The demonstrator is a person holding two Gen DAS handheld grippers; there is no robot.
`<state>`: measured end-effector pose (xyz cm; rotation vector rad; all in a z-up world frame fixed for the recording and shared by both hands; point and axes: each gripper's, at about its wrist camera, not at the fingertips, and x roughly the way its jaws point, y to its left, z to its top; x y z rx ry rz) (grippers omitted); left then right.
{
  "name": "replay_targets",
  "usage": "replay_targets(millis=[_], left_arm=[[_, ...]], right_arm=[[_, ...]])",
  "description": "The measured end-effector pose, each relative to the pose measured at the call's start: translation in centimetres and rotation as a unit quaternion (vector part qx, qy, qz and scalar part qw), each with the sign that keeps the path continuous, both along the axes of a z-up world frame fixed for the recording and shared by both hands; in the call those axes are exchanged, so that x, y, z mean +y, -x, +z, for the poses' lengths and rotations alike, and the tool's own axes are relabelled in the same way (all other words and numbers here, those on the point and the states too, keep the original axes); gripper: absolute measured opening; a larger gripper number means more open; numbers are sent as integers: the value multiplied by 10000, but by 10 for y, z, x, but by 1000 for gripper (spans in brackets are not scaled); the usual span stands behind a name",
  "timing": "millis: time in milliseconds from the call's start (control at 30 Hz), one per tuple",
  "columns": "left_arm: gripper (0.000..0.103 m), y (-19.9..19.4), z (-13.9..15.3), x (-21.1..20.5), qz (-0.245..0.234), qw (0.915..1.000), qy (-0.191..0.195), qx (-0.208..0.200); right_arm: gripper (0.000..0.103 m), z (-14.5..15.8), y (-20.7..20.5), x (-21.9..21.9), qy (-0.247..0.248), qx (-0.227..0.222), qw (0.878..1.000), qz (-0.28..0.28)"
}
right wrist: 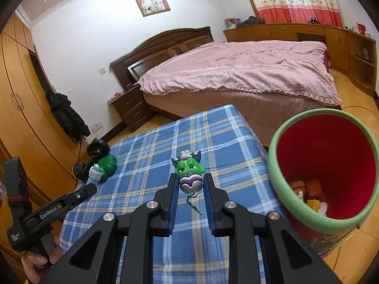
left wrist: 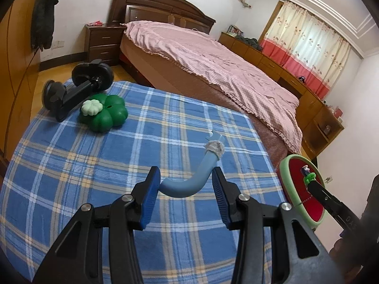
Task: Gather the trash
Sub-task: 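Carry the blue tube and keychain over the red bucket with both tools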
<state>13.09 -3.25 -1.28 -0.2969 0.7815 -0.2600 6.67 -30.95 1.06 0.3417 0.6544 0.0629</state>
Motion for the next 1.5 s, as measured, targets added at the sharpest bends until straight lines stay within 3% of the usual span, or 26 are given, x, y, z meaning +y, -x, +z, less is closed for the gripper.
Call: replay_targets(millis=[867,1167,1500], left_arm=[[45,-3,51,-101,-1252,9914,-188,-338],[45,-3,55,-156,-1865,9813,-272,-392],[45,-5,27,-228,-2562,9661,-288,-141]], right_arm=[[23,26,60,-92,-222,-406,9939,-1003],[23,22,70,-128,-279,-399,9886,-1424],[23,0,76,-166,-332,-198,9822,-1837]])
